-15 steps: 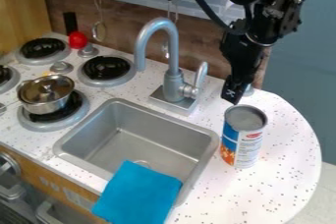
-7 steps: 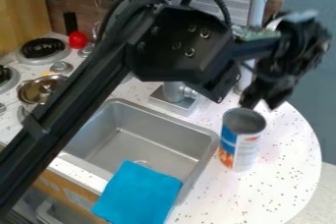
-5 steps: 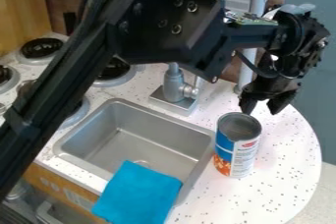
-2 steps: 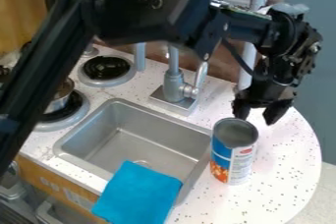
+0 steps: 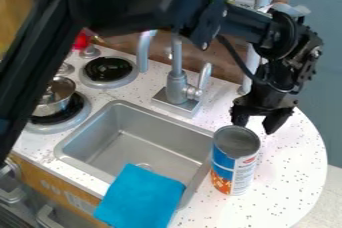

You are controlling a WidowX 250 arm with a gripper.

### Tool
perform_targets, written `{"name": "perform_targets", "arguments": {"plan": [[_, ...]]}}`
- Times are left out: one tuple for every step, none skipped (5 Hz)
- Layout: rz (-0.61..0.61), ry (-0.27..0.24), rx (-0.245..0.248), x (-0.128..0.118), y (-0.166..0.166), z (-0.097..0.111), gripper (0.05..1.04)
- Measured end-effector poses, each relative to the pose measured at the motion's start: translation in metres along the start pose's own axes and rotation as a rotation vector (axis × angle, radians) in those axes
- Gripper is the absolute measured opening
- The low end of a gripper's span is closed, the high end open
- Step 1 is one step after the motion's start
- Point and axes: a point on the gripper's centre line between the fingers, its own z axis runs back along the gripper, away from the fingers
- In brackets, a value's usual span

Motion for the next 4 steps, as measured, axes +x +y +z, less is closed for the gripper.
{"name": "perform_targets", "arguments": {"plan": [[-0.023,0.013,0.004,-0.009,0.004,-0.003,1.001],[-0.044,0.014,-0.008,-0.014,0.004,0.002,1.001],[-0.060,0.022,-0.001,-0.022,0.006,-0.001,1.001],[-0.075,0.028,0.004,-0.028,0.011,-0.001,1.001]]}}
